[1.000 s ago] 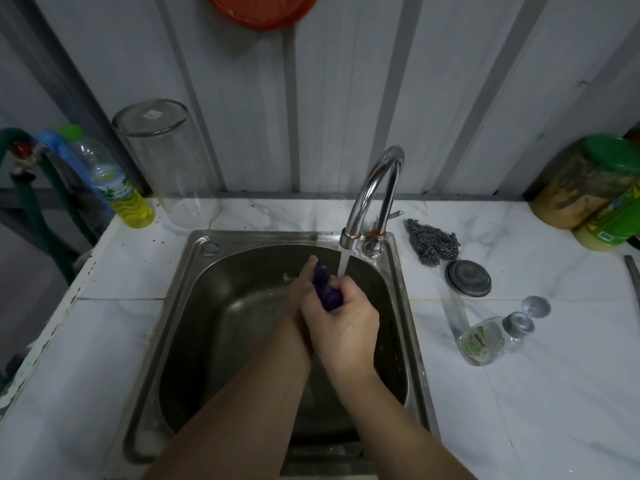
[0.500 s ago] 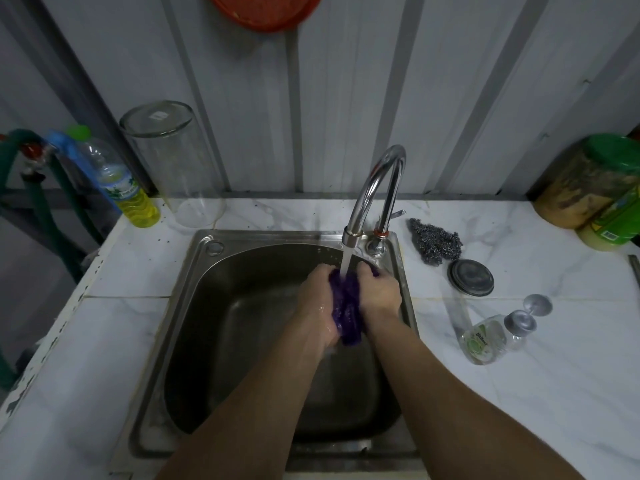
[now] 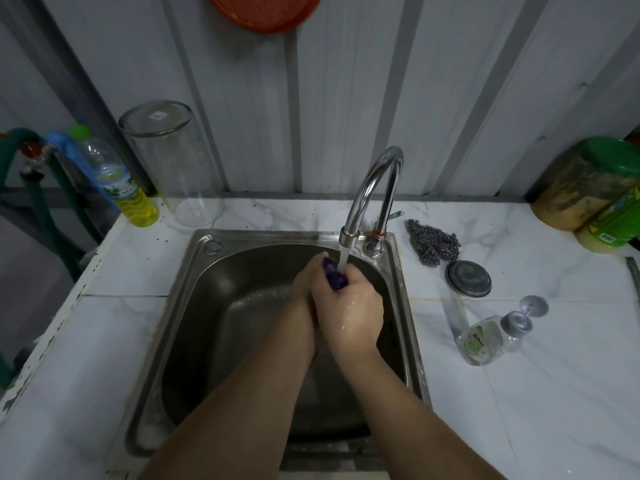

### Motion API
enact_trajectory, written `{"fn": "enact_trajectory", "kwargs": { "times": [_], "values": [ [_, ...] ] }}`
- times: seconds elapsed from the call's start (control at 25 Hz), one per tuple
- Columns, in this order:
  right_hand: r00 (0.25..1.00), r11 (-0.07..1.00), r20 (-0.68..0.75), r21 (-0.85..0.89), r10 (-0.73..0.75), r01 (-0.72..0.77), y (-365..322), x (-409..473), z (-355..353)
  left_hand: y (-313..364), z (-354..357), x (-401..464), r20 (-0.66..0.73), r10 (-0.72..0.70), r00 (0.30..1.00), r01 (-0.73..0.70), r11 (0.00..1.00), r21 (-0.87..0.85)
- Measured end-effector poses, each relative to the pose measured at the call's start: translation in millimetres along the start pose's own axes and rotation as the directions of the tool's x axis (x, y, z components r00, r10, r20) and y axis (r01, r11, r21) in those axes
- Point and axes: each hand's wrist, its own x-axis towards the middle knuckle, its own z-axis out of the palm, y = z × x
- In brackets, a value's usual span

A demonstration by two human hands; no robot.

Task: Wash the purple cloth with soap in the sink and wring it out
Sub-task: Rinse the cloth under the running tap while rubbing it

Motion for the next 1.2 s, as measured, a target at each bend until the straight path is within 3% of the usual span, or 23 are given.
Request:
{"fn": "enact_trajectory", "kwargs": {
  "times": [0.08,0.28,0.44,0.52,0.6,0.72,0.8,1.04,1.12,1.2],
  "values": [
    [0.997,0.997,-0.012,0.023,0.07,-0.069,-2.0,18.8,0.5,13.3,13.7,-7.0,-0.039,-0.074,0.997,0.074,0.997,-0.011],
    [0.955,0.955,0.009,0.015,0.295,-0.295,16.2,61.5,0.1,2.1,14.1,-10.8,-0.046,-0.071,0.996,0.072,0.997,0.029],
    [0.897,0.889,0.052,0.116,0.44,-0.443,37.3,64.9,0.4,-3.8,11.9,-14.3,-0.01,-0.15,0.989,0.148,0.982,-0.114],
    [0.906,0.876,0.067,0.234,0.418,-0.421,35.6,50.5,-3.4,1.9,8.5,-9.5,-0.016,-0.189,0.982,0.18,0.956,-0.232],
    [0.95,0.904,0.109,0.291,0.292,-0.312,29.0,23.2,-10.4,5.8,3.5,-1.7,-0.042,-0.172,0.984,0.159,0.962,-0.223],
    [0.982,0.986,0.188,0.156,0.021,-0.051,12.1,-20.0,-11.6,-3.5,-5.8,0.8,0.004,-0.169,0.986,0.165,0.959,-0.23],
    [0.992,1.0,0.126,0.023,-0.016,0.014,4.0,-20.5,-5.3,-11.1,-4.7,-2.2,0.031,-0.169,0.985,0.171,0.948,-0.269],
    [0.969,0.967,-0.007,-0.064,0.246,-0.246,22.3,63.8,5.4,-2.5,12.6,-11.1,-0.036,-0.104,0.994,0.104,0.995,-0.013],
    [0.912,0.912,0.033,0.001,0.41,-0.41,39.7,75.5,7.6,-2.1,10.9,-20.8,0.037,-0.145,0.989,0.147,0.987,-0.07],
    [0.835,0.799,0.105,0.247,0.541,-0.549,44.6,76.3,2.5,3.4,3.2,-25.0,0.041,-0.2,0.979,0.204,0.949,-0.24]
  ]
}}
